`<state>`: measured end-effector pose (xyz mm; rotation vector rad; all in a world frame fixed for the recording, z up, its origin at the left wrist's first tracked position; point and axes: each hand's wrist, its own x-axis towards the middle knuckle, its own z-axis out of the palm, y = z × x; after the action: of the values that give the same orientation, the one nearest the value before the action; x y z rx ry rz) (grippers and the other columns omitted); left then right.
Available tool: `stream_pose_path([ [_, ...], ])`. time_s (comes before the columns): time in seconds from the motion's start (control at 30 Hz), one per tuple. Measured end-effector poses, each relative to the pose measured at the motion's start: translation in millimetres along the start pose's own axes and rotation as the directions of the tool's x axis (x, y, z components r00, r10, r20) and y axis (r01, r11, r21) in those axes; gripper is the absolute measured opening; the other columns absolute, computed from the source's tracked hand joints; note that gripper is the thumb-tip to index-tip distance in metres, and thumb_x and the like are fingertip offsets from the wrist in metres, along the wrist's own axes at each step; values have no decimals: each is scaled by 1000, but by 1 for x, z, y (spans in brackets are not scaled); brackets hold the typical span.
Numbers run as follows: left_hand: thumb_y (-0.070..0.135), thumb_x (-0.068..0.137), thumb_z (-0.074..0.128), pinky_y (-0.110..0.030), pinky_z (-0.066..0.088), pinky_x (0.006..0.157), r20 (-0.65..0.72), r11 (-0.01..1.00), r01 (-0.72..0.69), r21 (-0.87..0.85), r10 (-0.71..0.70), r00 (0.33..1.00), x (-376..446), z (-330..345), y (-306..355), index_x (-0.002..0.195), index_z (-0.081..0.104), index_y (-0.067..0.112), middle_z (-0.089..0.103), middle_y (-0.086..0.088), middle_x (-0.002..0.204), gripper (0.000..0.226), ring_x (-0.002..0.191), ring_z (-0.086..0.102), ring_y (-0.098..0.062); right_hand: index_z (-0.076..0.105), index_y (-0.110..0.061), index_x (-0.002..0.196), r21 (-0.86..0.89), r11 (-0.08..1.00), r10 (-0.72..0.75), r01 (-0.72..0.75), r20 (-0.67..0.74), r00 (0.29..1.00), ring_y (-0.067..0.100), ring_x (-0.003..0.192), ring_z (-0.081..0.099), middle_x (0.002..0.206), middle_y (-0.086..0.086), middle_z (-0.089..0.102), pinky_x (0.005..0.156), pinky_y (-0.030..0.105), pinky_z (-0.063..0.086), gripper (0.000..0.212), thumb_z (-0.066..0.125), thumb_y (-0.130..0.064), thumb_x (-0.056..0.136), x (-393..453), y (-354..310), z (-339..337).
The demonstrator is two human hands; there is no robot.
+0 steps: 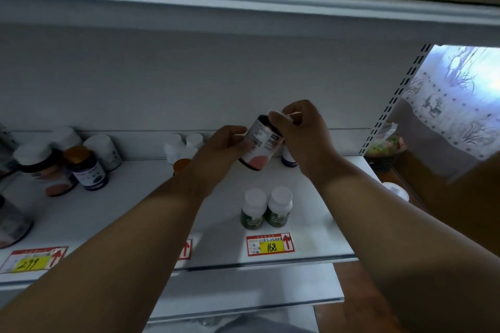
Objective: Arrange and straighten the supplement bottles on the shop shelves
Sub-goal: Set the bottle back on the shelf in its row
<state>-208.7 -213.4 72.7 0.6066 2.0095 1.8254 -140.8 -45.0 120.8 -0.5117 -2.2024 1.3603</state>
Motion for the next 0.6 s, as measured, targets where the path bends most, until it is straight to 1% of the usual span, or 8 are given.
stream_pose_path([
  [0.03, 48, 75, 70, -41, 49, 94, -1, 1000, -19, 25, 19, 1000, -8, -5, 5, 116, 57, 33, 68, 6, 113, 45, 108, 62, -16, 53, -32, 89, 29, 1000, 1, -2, 6, 1000, 14, 75, 65, 86, -5, 67, 58, 34, 54, 41, 64, -62, 64, -8, -7, 1],
  [0.1, 61, 65, 71, -32, 52, 86, 62, 976, -63, 206, 51, 997, -29, -13, 15, 121, 51, 37, 65, 14, 114, 65, 103, 62, -5, 55, -31, 97, 45, 999, 17, -18, 29, 999, 15, 80, 66, 92, -4, 67, 63, 37, 57, 52, 65, -64, 59, -27, -19, 6],
  [0.17, 62, 61, 76, -25, 54, 79, 113, 929, -70, 362, 31, 993, -52, -21, 20, 119, 48, 42, 64, 20, 110, 67, 94, 64, 3, 59, -28, 107, 26, 998, 53, -54, 33, 998, 15, 86, 66, 97, -6, 66, 73, 40, 59, 60, 68, -63, 59, -46, -30, 15],
  [0.23, 57, 60, 81, -24, 56, 75, 118, 920, -76, 385, 33, 993, -74, -31, 20, 118, 49, 40, 65, 17, 106, 68, 89, 66, 2, 65, -23, 104, 22, 997, 80, -81, 32, 996, 15, 85, 68, 92, -5, 68, 77, 44, 59, 53, 71, -59, 64, -64, -39, 26],
  [0.33, 46, 65, 83, -18, 54, 69, 73, 931, -122, 345, 103, 992, -109, -50, 19, 125, 50, 28, 65, 10, 108, 71, 85, 66, 2, 68, -21, 88, 43, 994, 98, -101, 58, 993, 15, 75, 70, 81, -3, 72, 73, 43, 60, 44, 74, -58, 66, -88, -51, 45],
  [0.4, 42, 67, 83, -23, 55, 75, 48, 936, -121, 330, 111, 993, -132, -64, 18, 128, 49, 25, 66, 10, 108, 71, 88, 65, 0, 64, -23, 90, 67, 992, 106, -111, 82, 991, 11, 76, 68, 85, -5, 70, 70, 35, 58, 48, 75, -60, 62, -103, -57, 57],
  [0.47, 41, 67, 82, -31, 55, 83, 33, 951, -81, 299, 75, 997, -152, -79, 15, 128, 48, 25, 66, 10, 109, 72, 92, 66, -3, 61, -25, 90, 76, 993, 84, -94, 122, 989, 10, 77, 67, 88, -5, 68, 67, 31, 56, 53, 74, -64, 57, -115, -62, 70],
  [0.6, 55, 62, 77, -43, 53, 90, -44, 960, -18, 278, 32, 999, -188, -104, 9, 128, 49, 23, 67, 7, 114, 79, 101, 65, -9, 61, -23, 83, 121, 992, 19, -45, 211, 977, 5, 67, 66, 77, -8, 67, 55, 24, 51, 57, 70, -70, 52, -135, -74, 106],
])
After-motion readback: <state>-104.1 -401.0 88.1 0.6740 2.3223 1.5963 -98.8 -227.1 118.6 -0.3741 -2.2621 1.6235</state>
